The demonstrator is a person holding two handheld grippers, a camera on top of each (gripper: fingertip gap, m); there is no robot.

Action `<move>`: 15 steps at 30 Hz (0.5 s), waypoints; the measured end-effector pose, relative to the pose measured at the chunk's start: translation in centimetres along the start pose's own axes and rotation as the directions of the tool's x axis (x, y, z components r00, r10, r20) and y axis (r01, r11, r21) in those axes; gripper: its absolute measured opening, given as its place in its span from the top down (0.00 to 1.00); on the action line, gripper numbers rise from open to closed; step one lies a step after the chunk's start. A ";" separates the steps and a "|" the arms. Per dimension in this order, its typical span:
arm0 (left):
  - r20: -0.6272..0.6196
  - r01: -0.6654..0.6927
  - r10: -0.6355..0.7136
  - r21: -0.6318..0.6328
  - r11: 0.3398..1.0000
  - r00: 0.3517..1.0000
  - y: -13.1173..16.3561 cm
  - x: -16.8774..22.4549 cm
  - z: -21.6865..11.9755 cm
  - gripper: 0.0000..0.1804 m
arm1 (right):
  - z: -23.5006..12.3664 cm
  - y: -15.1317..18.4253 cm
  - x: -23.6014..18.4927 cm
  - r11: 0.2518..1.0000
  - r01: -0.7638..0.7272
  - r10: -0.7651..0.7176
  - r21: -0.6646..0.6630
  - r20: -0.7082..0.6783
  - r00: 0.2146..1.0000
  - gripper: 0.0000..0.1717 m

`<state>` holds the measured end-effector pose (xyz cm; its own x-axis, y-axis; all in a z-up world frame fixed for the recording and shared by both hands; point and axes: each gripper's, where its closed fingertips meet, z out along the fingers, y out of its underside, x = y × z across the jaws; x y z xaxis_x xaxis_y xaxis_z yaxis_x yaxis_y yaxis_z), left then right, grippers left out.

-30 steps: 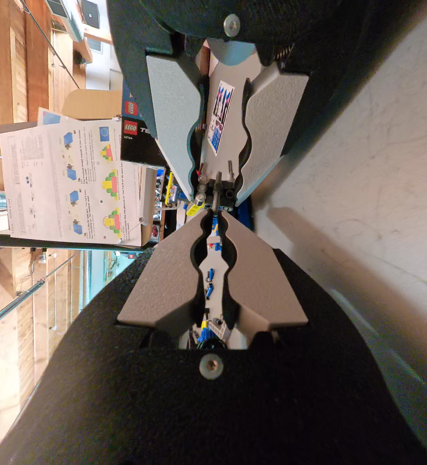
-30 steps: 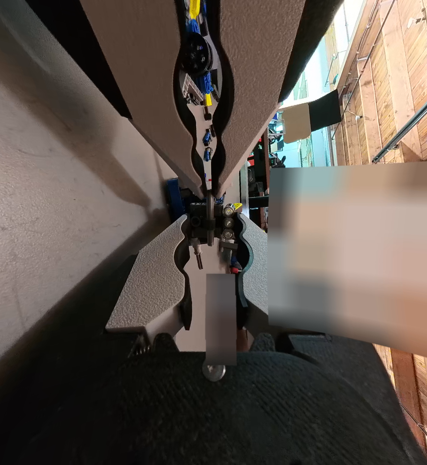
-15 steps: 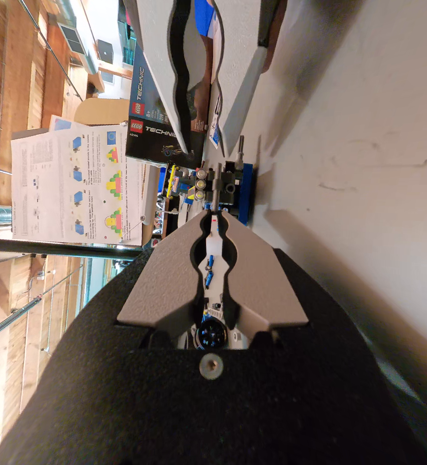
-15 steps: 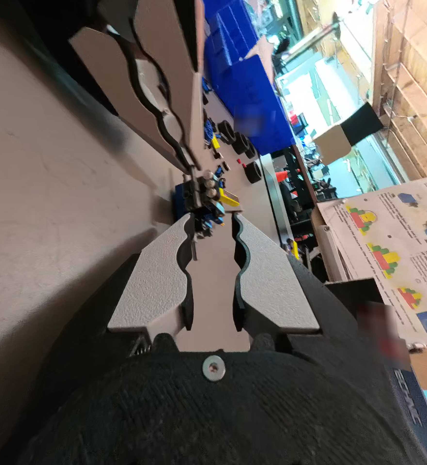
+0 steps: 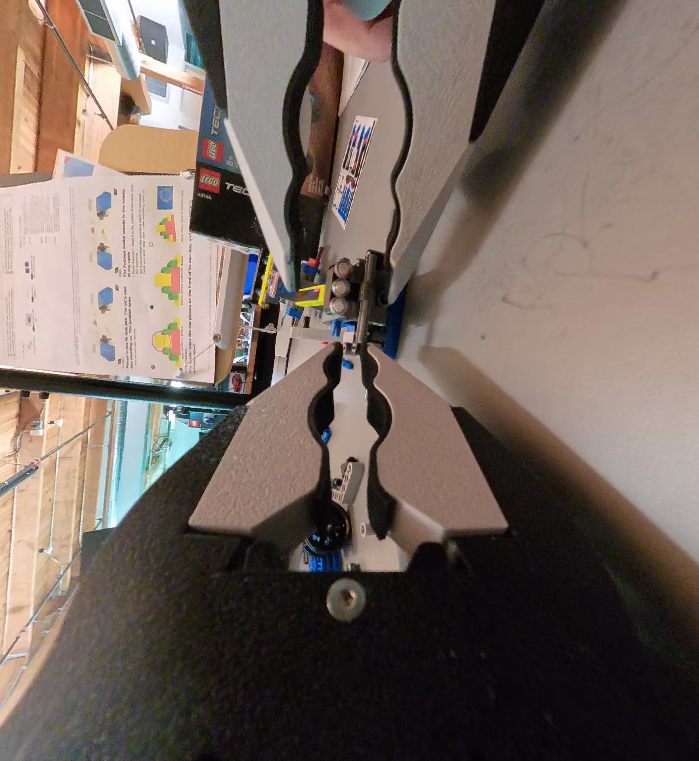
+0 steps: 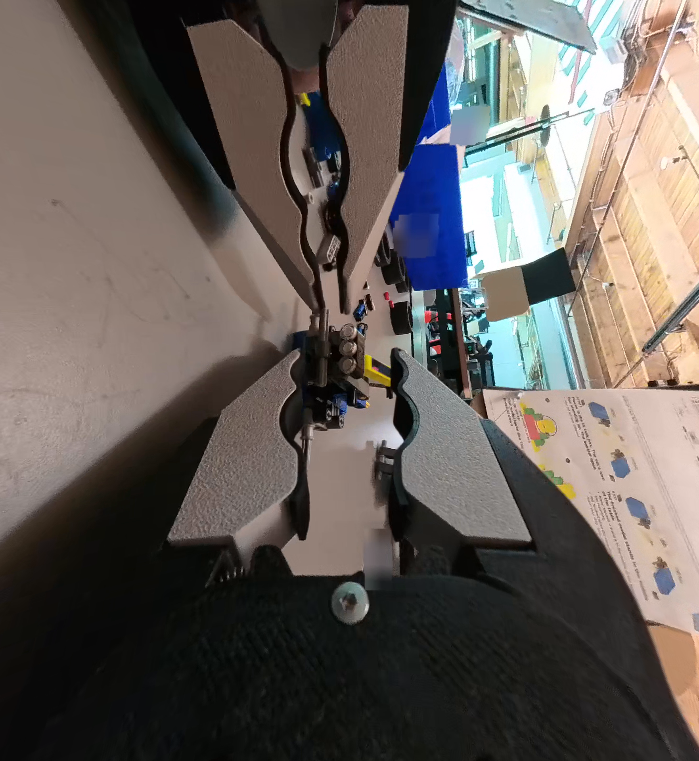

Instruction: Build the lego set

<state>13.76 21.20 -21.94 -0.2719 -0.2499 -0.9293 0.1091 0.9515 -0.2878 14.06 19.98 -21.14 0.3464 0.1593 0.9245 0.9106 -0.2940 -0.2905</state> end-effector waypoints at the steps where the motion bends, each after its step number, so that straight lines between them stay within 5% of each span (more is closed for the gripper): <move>1: 0.000 -0.009 0.009 -0.003 1.000 1.000 -0.1 0.0 0.1 0.98 | 0.1 0.0 -0.1 1.000 0.002 -0.002 -0.002 0.009 1.000 0.79; 7: -0.019 -0.037 0.037 -0.009 0.999 0.999 -0.4 0.6 0.5 1.00 | 0.4 0.5 -0.4 1.000 -0.005 0.006 -0.025 0.023 1.000 0.86; 15: 0.003 -0.023 0.023 -0.004 1.000 1.000 -0.9 0.4 0.3 0.94 | 0.1 0.9 0.0 1.000 -0.009 0.010 -0.004 0.014 1.000 0.78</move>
<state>13.82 20.16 -22.08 -0.2667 -0.2288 -0.9362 0.1113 0.9576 -0.2657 14.92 19.82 -21.41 0.3581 0.1694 0.9182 0.9064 -0.2992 -0.2983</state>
